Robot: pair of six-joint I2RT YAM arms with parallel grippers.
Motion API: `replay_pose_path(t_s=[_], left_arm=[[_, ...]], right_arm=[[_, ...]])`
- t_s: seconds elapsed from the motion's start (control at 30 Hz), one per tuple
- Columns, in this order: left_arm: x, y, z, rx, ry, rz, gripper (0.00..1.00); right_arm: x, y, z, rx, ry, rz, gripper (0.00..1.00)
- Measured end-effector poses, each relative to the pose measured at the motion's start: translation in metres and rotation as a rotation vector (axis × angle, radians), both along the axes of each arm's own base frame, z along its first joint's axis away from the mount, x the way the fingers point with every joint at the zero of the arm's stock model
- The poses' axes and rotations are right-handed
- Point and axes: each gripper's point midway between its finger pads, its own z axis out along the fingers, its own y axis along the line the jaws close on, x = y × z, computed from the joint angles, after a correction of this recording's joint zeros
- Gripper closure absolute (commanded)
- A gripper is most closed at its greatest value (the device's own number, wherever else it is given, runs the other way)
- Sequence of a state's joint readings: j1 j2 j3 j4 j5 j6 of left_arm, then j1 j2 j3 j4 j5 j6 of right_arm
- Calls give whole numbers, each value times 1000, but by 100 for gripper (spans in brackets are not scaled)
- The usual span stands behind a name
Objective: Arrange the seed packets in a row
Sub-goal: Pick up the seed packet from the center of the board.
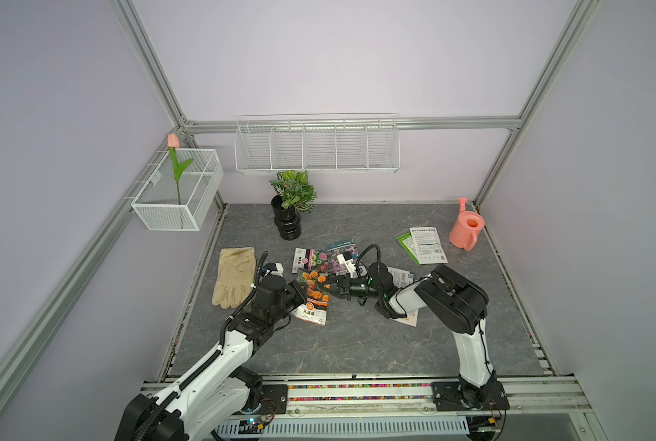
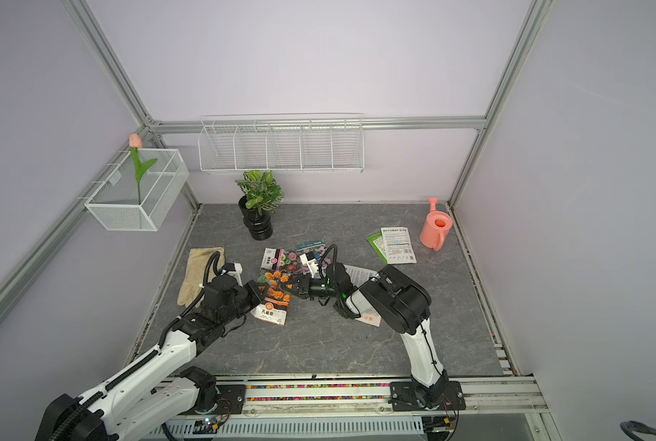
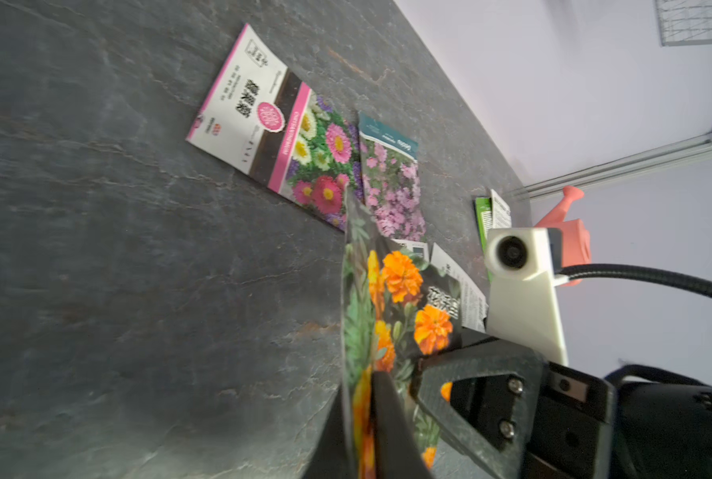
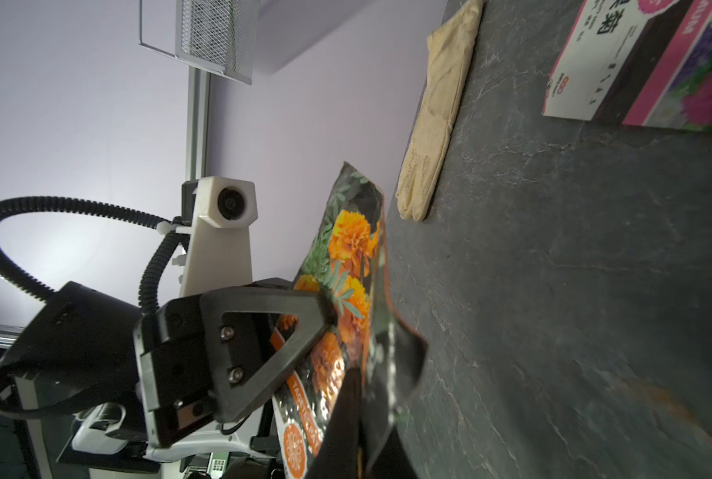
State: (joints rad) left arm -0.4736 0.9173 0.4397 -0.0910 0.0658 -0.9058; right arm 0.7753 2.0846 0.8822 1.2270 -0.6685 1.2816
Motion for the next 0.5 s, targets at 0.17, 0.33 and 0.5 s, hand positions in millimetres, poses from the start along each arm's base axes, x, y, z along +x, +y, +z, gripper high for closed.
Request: replay_pose_path(t_s=[0.17, 0.33, 0.5], left_arm=[[-4, 33, -7, 77, 47, 98, 1], [-8, 65, 26, 171, -4, 209, 1], [-12, 87, 53, 204, -74, 296, 1]], right_arm=[[1, 12, 5, -10, -35, 5, 93], [-2, 31, -6, -86, -43, -12, 93], [-13, 65, -10, -128, -40, -22, 93]])
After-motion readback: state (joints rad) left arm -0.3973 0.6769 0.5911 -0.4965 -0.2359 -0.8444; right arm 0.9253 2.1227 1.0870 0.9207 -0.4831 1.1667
